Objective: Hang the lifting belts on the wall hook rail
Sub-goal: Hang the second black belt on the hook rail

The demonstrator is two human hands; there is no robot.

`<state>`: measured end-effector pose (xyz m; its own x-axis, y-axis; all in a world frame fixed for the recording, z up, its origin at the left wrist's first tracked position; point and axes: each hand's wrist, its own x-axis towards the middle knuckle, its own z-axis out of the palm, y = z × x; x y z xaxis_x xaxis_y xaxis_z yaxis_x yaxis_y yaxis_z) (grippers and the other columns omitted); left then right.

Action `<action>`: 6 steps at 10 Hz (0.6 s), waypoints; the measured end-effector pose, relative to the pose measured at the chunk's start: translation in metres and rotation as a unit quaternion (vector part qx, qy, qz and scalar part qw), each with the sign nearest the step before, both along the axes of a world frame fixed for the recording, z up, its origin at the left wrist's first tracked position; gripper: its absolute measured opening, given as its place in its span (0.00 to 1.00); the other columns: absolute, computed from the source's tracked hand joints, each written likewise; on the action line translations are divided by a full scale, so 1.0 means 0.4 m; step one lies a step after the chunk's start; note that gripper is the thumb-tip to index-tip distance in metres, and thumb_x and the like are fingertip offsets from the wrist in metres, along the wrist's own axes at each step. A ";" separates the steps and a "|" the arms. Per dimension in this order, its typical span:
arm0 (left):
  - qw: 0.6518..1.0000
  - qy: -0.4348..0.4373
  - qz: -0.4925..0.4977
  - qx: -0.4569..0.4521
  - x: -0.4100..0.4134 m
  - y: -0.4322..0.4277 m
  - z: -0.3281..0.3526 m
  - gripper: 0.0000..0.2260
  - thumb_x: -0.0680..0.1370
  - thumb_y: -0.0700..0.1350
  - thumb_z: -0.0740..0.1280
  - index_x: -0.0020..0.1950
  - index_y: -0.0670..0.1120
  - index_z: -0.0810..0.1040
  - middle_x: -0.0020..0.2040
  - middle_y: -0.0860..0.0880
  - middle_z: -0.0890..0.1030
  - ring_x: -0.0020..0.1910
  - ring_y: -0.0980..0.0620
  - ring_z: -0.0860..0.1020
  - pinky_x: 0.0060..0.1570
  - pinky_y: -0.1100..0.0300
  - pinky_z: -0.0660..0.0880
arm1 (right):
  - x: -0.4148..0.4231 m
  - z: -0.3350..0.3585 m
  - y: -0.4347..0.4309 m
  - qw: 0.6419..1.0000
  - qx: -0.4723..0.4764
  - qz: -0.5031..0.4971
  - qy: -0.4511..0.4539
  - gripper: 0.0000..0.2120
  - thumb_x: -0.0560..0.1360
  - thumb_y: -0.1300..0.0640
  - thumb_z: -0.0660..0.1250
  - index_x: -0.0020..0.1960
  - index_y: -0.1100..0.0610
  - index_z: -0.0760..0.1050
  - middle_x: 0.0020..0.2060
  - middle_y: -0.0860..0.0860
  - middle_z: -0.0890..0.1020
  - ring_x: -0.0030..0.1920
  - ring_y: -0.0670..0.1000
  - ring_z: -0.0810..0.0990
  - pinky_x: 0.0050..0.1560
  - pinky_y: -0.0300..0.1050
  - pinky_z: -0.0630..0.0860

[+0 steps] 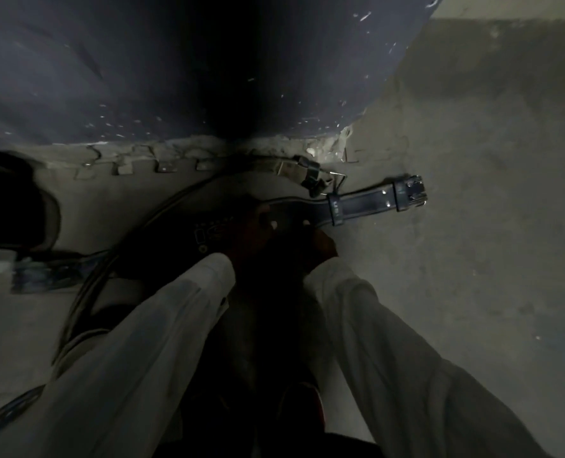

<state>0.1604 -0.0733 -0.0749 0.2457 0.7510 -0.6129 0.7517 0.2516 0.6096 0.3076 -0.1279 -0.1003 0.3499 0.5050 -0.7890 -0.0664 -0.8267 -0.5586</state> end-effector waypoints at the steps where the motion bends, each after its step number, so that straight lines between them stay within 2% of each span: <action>1: 0.997 0.028 -0.059 0.048 0.027 0.033 -0.047 0.22 0.81 0.44 0.64 0.74 0.40 0.67 0.74 0.39 0.67 0.74 0.41 0.65 0.72 0.53 0.61 | 0.002 -0.043 0.002 0.997 -0.007 0.001 -0.072 0.22 0.85 0.50 0.52 0.66 0.64 0.74 0.57 0.55 0.79 0.59 0.53 0.77 0.55 0.38 0.68; 2: 0.997 0.026 -0.073 0.004 0.034 0.029 -0.027 0.24 0.82 0.46 0.62 0.77 0.43 0.62 0.78 0.41 0.62 0.77 0.42 0.61 0.74 0.54 0.58 | 0.011 -0.037 0.004 0.993 -0.018 0.062 -0.102 0.22 0.85 0.51 0.51 0.68 0.64 0.72 0.65 0.62 0.77 0.66 0.60 0.74 0.63 0.42 0.67; 3: 0.997 0.038 -0.070 -0.008 0.024 0.019 0.032 0.26 0.83 0.48 0.61 0.79 0.45 0.60 0.79 0.42 0.59 0.78 0.43 0.58 0.75 0.55 0.56 | 0.017 0.054 0.026 0.999 0.033 0.014 -0.032 0.15 0.85 0.55 0.54 0.59 0.61 0.76 0.56 0.61 0.79 0.56 0.61 0.78 0.64 0.51 0.69; 4: 0.999 0.029 -0.026 0.027 0.013 0.001 0.115 0.27 0.83 0.51 0.60 0.80 0.45 0.57 0.80 0.41 0.57 0.79 0.41 0.57 0.77 0.50 0.54 | -0.021 0.137 0.026 0.967 0.091 -0.183 0.154 0.07 0.82 0.64 0.57 0.49 0.56 0.72 0.45 0.54 0.79 0.45 0.53 0.79 0.60 0.54 0.74; 5: 0.996 -0.003 0.025 0.082 0.003 -0.021 0.240 0.28 0.83 0.52 0.60 0.80 0.46 0.56 0.80 0.42 0.57 0.79 0.42 0.57 0.76 0.50 0.53 | -0.031 0.245 0.008 0.919 0.122 -0.239 0.289 0.18 0.79 0.71 0.60 0.61 0.52 0.68 0.50 0.55 0.80 0.49 0.54 0.81 0.56 0.51 0.79; 6: 0.993 -0.015 0.038 0.110 0.001 -0.024 0.429 0.28 0.82 0.55 0.59 0.80 0.47 0.56 0.80 0.44 0.56 0.79 0.44 0.56 0.78 0.49 0.53 | -0.059 0.433 -0.044 0.898 0.140 -0.238 0.343 0.26 0.77 0.74 0.59 0.70 0.55 0.65 0.49 0.56 0.81 0.48 0.55 0.81 0.54 0.52 0.79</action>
